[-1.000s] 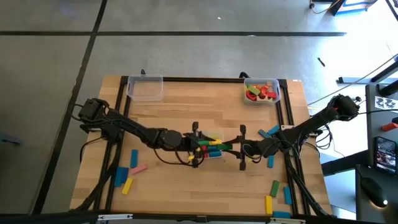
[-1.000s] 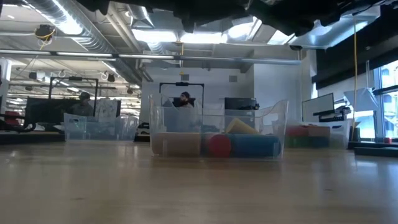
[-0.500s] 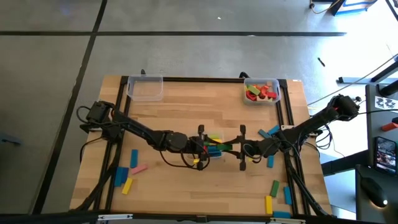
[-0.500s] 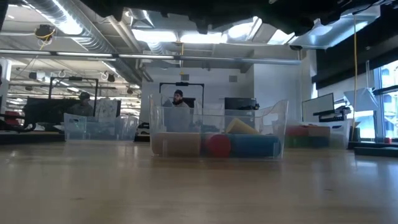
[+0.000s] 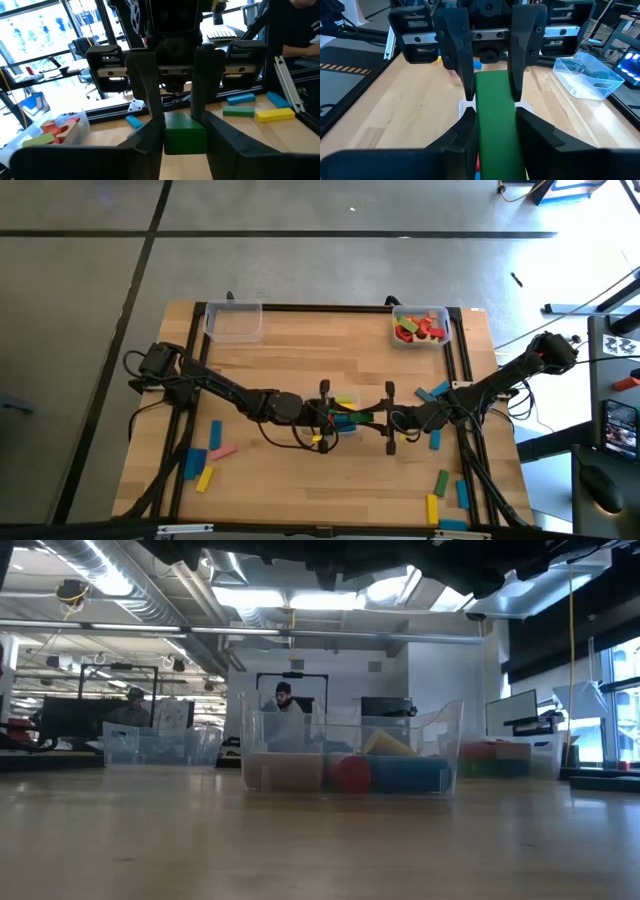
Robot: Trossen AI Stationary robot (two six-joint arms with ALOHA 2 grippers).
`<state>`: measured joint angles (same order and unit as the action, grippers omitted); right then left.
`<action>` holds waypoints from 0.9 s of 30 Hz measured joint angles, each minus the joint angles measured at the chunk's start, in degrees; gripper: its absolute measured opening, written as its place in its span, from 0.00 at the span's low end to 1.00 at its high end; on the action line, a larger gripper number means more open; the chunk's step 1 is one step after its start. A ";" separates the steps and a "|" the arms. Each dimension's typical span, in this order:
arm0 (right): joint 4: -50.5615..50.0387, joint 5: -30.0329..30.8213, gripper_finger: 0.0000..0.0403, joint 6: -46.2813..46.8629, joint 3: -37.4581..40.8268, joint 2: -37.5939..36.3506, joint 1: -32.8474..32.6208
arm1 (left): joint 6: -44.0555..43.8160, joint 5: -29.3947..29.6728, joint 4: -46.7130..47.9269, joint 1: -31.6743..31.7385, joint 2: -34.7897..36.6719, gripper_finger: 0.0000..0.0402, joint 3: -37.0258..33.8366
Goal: Sort blocks by size
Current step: Put the green rectangular block into the top left transparent bin
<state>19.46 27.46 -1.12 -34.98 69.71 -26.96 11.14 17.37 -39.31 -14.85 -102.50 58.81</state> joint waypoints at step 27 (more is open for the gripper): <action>0.10 -0.70 0.29 0.60 0.00 0.00 0.00 | 0.33 0.06 0.28 0.00 0.00 0.25 -0.09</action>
<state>19.56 26.76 -0.52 -34.98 69.71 -26.96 11.47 17.43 -39.03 -14.85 -102.50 58.72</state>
